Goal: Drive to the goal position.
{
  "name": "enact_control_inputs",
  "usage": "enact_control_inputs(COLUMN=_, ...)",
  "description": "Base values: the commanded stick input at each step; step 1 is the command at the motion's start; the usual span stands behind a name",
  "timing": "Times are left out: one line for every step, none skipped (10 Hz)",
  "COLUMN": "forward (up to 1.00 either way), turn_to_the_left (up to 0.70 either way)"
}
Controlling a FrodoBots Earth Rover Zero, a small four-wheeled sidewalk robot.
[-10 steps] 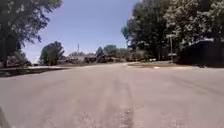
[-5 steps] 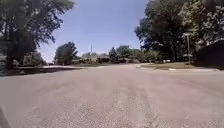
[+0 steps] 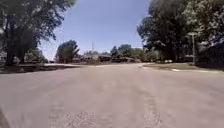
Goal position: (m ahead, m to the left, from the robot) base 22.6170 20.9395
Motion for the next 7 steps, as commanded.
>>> enact_control_inputs(forward=0.7, turn_to_the_left=0.0)
enact_control_inputs(forward=0.7, turn_to_the_left=0.0)
enact_control_inputs(forward=0.7, turn_to_the_left=0.0)
enact_control_inputs(forward=0.7, turn_to_the_left=0.0)
enact_control_inputs(forward=0.7, turn_to_the_left=0.0)
enact_control_inputs(forward=0.7, turn_to_the_left=0.0)
enact_control_inputs(forward=0.7, turn_to_the_left=0.0)
